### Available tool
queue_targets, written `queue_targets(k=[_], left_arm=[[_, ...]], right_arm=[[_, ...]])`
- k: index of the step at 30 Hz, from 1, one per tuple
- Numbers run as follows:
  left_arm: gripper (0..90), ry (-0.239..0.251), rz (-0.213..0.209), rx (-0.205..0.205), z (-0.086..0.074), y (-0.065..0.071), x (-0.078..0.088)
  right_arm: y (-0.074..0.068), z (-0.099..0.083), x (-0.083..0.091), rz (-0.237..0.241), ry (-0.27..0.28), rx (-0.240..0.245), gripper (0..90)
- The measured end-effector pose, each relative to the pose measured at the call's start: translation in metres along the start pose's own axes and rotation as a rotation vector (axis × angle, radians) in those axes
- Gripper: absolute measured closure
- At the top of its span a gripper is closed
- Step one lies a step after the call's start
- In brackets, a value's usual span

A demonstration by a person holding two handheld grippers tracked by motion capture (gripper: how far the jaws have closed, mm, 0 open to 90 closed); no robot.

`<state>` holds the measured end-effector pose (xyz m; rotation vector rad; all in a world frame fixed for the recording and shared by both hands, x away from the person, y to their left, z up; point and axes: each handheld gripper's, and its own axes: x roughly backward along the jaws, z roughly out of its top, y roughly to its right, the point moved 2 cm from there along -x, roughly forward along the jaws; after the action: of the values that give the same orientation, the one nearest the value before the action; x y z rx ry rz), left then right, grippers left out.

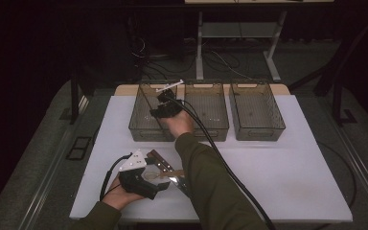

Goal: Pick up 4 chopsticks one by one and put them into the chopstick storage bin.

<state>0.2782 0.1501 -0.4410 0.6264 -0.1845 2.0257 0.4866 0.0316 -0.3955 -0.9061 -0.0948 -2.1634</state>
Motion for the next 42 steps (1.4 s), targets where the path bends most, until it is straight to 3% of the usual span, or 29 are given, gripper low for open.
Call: queue_targets(k=[6, 16, 42], left_arm=[[0.0, 0.003, -0.001, -0.004, 0.000, 0.000, 0.000], [0.0, -0.008, -0.007, -0.006, 0.000, 0.001, -0.001], [0.0, 0.001, -0.007, 0.005, 0.000, 0.002, -0.001]], right_arm=[[0.001, 0.001, 0.015, 0.029, 0.014, 0.011, 40.7], [0.006, -0.011, 0.040, 0.071, 0.032, 0.056, 28.4], [0.015, -0.050, 0.112, 0.141, 0.076, 0.139, 24.7]])
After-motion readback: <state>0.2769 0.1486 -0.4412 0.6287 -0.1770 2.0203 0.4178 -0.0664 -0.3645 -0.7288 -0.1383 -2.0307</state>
